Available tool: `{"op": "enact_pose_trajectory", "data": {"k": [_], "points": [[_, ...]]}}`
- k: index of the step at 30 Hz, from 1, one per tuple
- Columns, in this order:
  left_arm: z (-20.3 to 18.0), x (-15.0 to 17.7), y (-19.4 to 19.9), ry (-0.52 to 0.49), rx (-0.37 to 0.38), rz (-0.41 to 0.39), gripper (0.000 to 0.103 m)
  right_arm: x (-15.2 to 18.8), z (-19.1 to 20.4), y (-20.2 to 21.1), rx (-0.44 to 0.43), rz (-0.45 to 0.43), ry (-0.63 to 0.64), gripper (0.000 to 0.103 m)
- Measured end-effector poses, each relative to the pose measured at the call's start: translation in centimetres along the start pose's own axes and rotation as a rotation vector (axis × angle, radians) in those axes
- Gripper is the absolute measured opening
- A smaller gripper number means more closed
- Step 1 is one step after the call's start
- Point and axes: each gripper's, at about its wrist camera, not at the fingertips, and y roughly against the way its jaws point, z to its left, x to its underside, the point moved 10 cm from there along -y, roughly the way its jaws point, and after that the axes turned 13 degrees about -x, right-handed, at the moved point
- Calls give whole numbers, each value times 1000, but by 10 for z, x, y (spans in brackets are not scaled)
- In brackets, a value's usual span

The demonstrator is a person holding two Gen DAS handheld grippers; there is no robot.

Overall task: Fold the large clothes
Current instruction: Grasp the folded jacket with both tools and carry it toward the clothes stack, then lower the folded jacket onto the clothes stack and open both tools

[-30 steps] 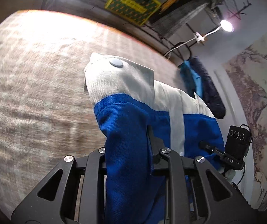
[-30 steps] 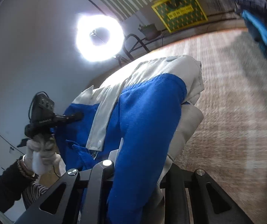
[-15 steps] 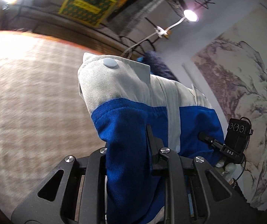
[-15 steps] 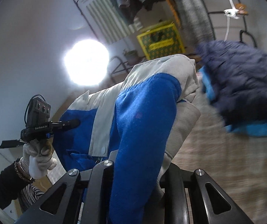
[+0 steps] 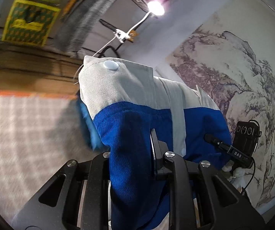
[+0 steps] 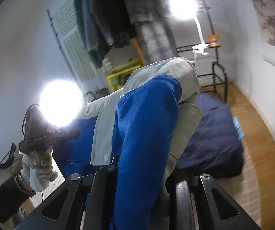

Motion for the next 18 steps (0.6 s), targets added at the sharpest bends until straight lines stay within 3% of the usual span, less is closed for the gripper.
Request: {"op": "enact_pose_trajectory", "data": {"k": [4,10,18], "points": [[-26,-38,-48,-25,21,-19,18,-42,-44,4,72,-17,29,17],[-20,-66,-120,-10,-5,-20,18,-73,-102,-10,132,-16,62,17],[27,-57,-192,8,-114,22,18,-62,-177,-79,159,37,34,17]]}}
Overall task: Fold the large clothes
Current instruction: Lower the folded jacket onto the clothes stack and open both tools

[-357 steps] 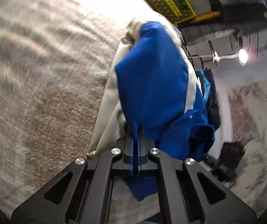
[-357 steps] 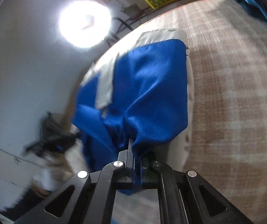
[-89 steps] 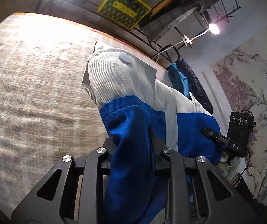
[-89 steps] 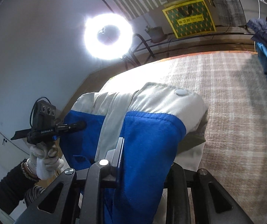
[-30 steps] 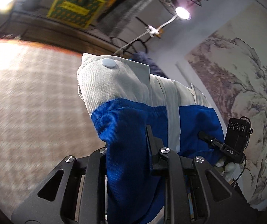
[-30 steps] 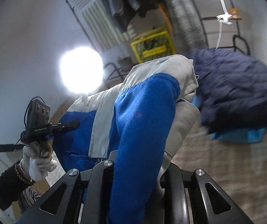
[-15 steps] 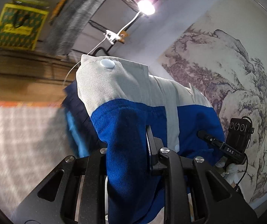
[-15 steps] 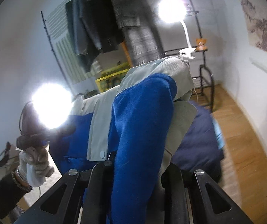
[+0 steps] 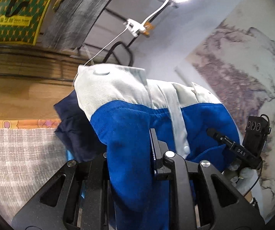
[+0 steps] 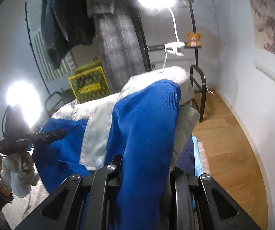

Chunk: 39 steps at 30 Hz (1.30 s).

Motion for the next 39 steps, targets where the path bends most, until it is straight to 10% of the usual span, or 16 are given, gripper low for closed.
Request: {"op": "enact_pose_trajectory", "data": {"k": [4,11,20,33,39], "points": [[15,3,-18,21,-6,10,21,15,-32,-23,-38,8,-76,24],[21,-1,-16,-15,-68,19,44,33,-67,-7,116,58,-135,70],[-3,-39,55,-119,-171,-226,46,-22,-31,49,206,-149,44,35],[24,-11,-71,-162,-367,-19,41,21,-89,-55,228,98,-116,32],[15,-15,-54,-171,-364,-37,41,34,-92,-51,253,112,-131,33]]}}
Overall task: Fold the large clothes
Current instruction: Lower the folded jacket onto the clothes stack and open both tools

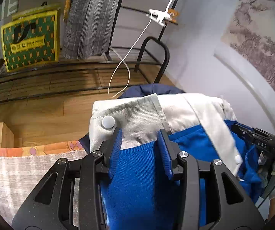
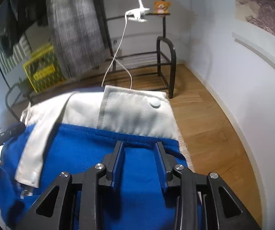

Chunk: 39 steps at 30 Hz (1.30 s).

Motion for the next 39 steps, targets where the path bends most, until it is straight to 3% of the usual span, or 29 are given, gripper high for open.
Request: {"op": "enact_pose_trajectory", "data": {"k": [3,7,10,13,21,32,39], "points": [[6,-2,26,-23,-6,-20,41,-6,1,39,33,-78,11,41],[19,0,66,8,16,-34,41,-7,1,94,31,-167,-30,45],[25,2,105,-3,10,-54,41,-7,12,134,34,-200,-28,45],[26,4,147,-10,18,-77,41,-9,29,165,37,-224,-6,54],[30,8,282,-29,53,-155,41,5,91,268,7,-281,33,54],[40,37,464,-48,100,-249,41,35,162,406,12,-350,87,54],[50,62,556,-74,103,-310,41,58,195,493,11,-420,92,55]]}}
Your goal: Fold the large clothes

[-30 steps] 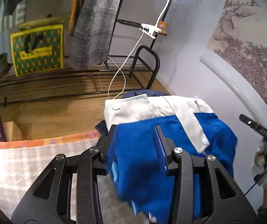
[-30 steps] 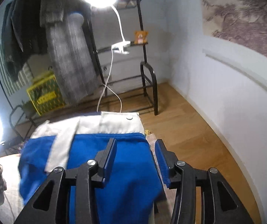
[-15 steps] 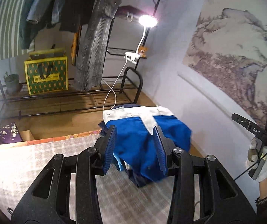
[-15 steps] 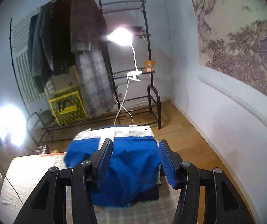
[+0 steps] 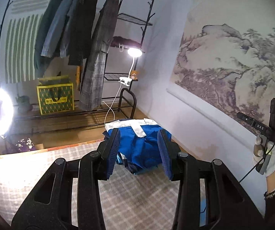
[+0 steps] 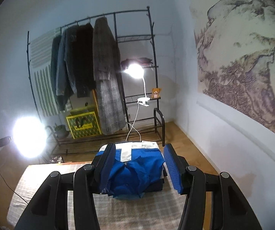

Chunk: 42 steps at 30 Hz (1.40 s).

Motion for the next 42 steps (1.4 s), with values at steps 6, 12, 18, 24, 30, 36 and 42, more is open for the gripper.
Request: {"op": "enact_pose_trajectory", "data": {"k": [6,12,18,24,30,36,42], "points": [[1,30,45,-18,7,28,41,17,16,36,28,12,-2,55],[13,60,79,-3,8,59,43,44,37,59,38,46,-2,55],[23,94,96,-22,4,96,55,70,56,63,48,83,18,59],[30,114,104,-3,12,104,72,98,65,50,60,115,12,66],[26,154,89,-42,-4,135,72,141,70,32,69,135,-22,75],[20,195,71,-71,-36,127,81,177,77,21,109,133,-16,89],[20,218,44,-67,-73,118,85,199,82,7,123,111,-23,102]]}}
